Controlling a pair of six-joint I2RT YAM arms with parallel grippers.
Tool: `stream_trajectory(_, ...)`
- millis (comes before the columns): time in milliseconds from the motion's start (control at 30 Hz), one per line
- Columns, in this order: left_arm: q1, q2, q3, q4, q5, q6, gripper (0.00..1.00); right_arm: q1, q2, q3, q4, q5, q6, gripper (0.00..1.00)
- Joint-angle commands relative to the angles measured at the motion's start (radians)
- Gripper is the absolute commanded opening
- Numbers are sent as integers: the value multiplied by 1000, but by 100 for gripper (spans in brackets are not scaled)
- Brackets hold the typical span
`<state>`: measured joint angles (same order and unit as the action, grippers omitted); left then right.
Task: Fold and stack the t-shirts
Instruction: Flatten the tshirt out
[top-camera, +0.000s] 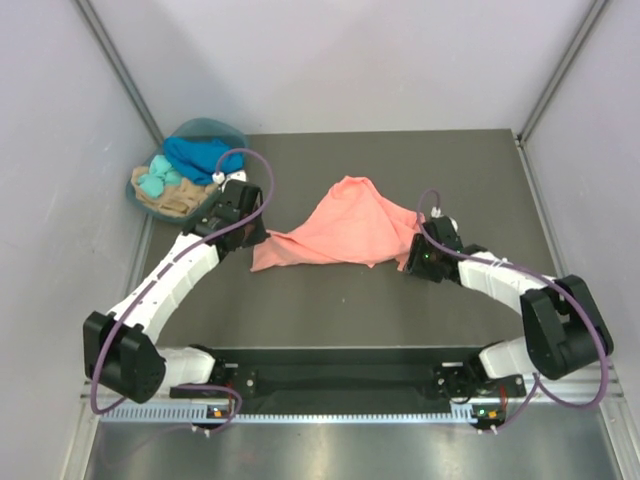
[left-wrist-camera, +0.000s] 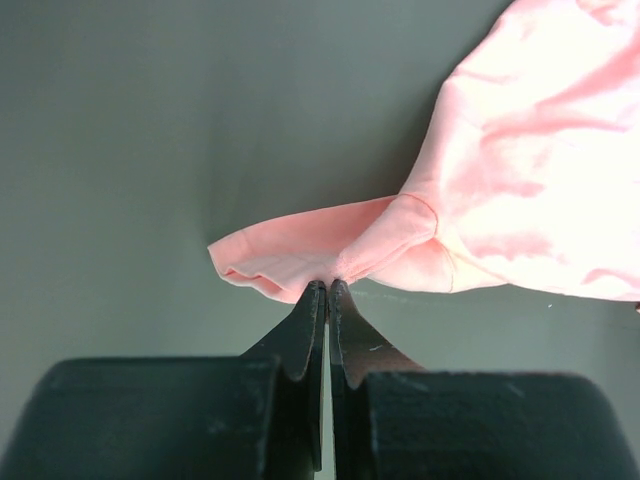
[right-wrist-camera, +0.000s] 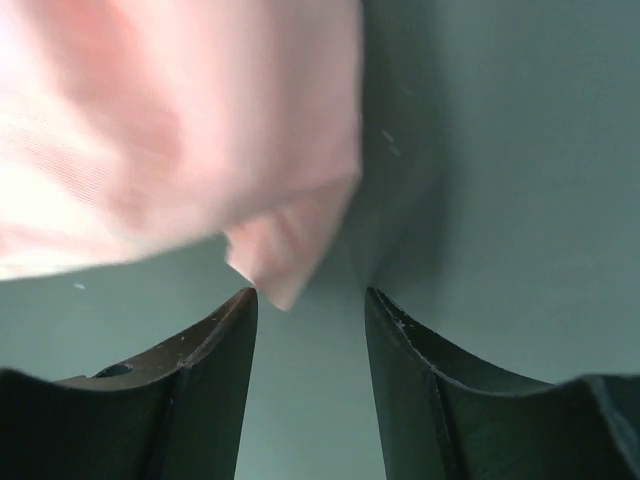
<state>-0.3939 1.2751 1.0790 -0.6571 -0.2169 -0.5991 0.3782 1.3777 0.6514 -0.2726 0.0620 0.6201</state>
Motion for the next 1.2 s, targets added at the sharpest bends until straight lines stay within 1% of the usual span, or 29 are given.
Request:
stream_trajectory(0, 4, 4, 9, 47, 13, 12, 0, 13, 33, -25, 187, -31, -11, 48)
stream_trajectory(33, 4, 6, 10, 51, 10, 12, 0, 13, 46, -26, 196, -27, -11, 47)
stream_trajectory(100, 4, 13, 21, 51, 8, 12, 0, 11, 67, -10, 193, -11, -17, 38)
stream_trajectory(133, 4, 15, 28, 48, 1, 12, 0, 11, 67, 25, 173, 24, -28, 31)
stream_trajectory(167, 4, 15, 48, 45, -9, 12, 0, 11, 52, 51, 100, 53, -33, 7)
stream_trajectory(200, 4, 13, 64, 40, -24, 15, 0, 11, 40, 86, 35, 94, -34, 0)
stream_trajectory(233, 4, 13, 82, 34, -38, 16, 0, 11, 26, 173, -32, 195, -40, 0)
stream_trajectory(267, 4, 10, 126, 25, -65, 18, 0, 11, -11, 216, -150, 235, -48, 0)
stream_trajectory(300, 4, 9, 148, 22, -71, 28, 0, 11, -32, 256, -202, 271, -56, 0)
stream_trajectory(333, 3, 10, 174, 13, -76, 33, 0, 11, -58, 340, -258, 324, -62, 0)
stream_trajectory(367, 3, 18, 238, -1, -81, 38, 0, 10, -104, 382, -364, 346, -66, 0)
stream_trajectory(433, -2, 23, 303, -62, -108, 45, 0, 11, -155, 486, -463, 396, -62, 0)
stream_trajectory(467, -11, 17, 356, -82, -122, 50, 0, 10, -199, 517, -543, 404, -63, 0)
stream_trajectory(533, -23, 4, 400, -131, -154, 64, 0, 11, -229, 601, -611, 412, -74, 0)
stream_trajectory(567, -36, 1, 432, -145, -160, 70, 0, 11, -244, 631, -670, 417, -76, 0)
stream_trajectory(600, -40, 1, 441, -156, -157, 74, 0, 11, -247, 652, -692, 421, -79, 0)
stream_trajectory(667, -40, 1, 434, -171, -102, 76, 0, 11, -236, 706, -729, 417, -100, 0)
stream_trajectory(733, -40, 1, 394, -138, -29, 78, 0, 10, -223, 711, -720, 409, -128, 0)
stream_trajectory(833, -40, 12, 267, -96, 31, 71, 0, 5, -142, 699, -660, 365, -177, 0)
stream_trajectory(933, -40, 23, 182, -70, 54, 64, 0, -5, -50, 697, -602, 329, -233, 0)
stream_trajectory(1067, -40, 33, 115, -43, 79, 53, 0, -44, 53, 702, -533, 293, -253, 0)
stream_trajectory(1133, -40, 38, 72, -26, 97, 48, 0, -70, 107, 695, -496, 254, -252, 2)
stream_trajectory(1167, -40, 41, 59, -19, 128, 44, 0, -76, 125, 699, -484, 248, -253, 6)
